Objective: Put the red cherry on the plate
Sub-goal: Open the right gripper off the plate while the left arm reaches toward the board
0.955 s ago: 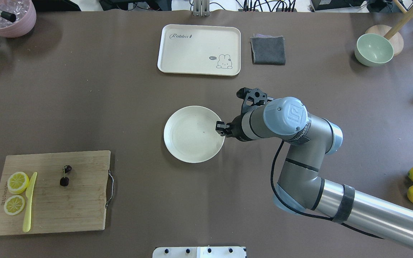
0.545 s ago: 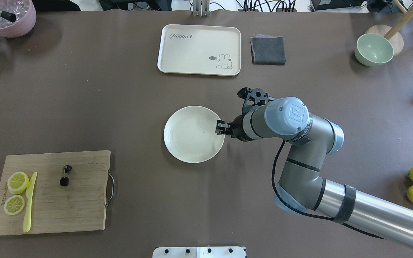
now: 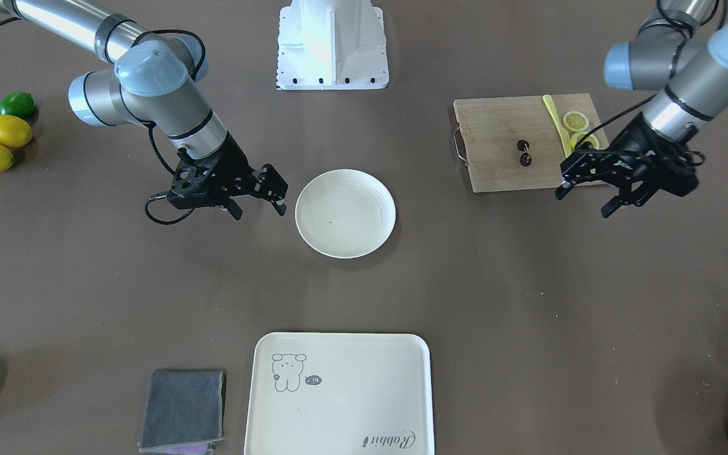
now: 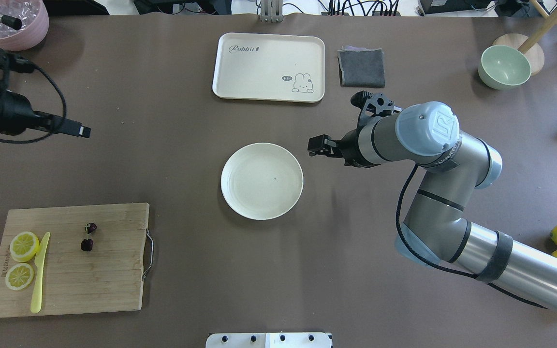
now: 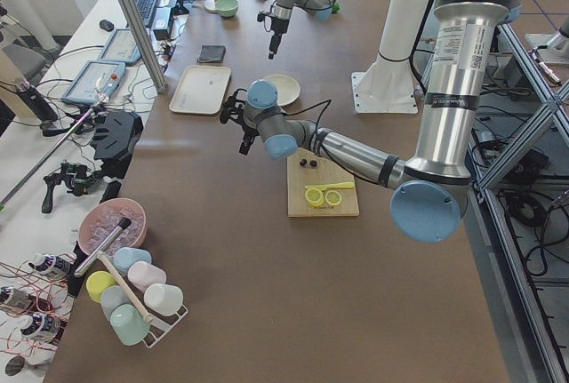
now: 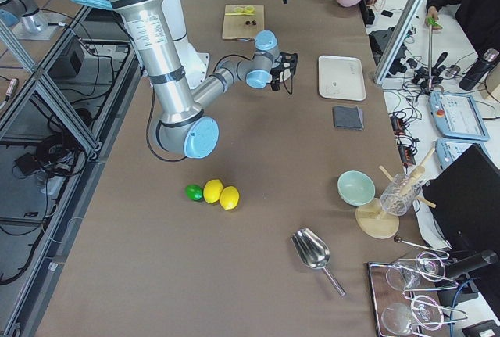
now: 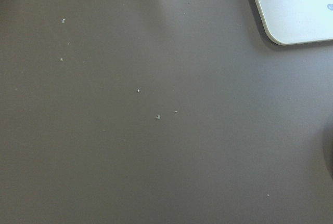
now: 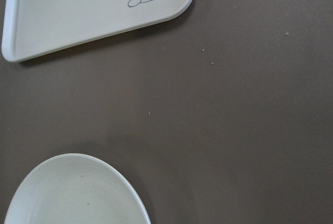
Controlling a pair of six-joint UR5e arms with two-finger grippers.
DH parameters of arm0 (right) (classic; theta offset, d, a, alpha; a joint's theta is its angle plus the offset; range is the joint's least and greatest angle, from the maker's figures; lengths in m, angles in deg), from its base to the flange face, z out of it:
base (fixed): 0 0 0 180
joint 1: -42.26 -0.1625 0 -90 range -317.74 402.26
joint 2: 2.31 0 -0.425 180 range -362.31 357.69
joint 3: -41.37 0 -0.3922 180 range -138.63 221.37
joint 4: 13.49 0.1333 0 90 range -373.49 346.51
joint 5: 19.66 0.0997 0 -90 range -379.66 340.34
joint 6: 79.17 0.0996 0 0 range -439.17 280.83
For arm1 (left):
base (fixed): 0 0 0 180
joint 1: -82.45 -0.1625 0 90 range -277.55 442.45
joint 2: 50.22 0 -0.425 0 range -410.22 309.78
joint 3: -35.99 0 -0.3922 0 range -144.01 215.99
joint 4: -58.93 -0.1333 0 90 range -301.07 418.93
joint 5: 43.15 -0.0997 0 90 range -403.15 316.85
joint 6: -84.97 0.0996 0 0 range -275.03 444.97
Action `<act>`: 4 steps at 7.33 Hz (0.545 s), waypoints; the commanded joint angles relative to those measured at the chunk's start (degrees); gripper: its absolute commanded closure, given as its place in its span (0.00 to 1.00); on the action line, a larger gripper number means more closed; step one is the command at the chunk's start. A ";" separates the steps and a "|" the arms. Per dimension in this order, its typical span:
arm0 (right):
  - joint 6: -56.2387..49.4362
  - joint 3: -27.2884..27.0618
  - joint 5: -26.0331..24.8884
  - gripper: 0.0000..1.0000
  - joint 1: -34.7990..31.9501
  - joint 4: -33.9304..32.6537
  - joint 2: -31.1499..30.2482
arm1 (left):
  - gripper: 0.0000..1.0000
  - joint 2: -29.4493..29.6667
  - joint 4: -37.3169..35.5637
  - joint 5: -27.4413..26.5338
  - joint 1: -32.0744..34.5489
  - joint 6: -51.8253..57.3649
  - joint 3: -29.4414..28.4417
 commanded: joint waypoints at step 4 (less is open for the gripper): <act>-0.92 0.41 0.09 0.00 -1.95 -0.42 -0.77 | 0.03 -10.72 -4.43 -19.12 -14.18 -8.32 10.08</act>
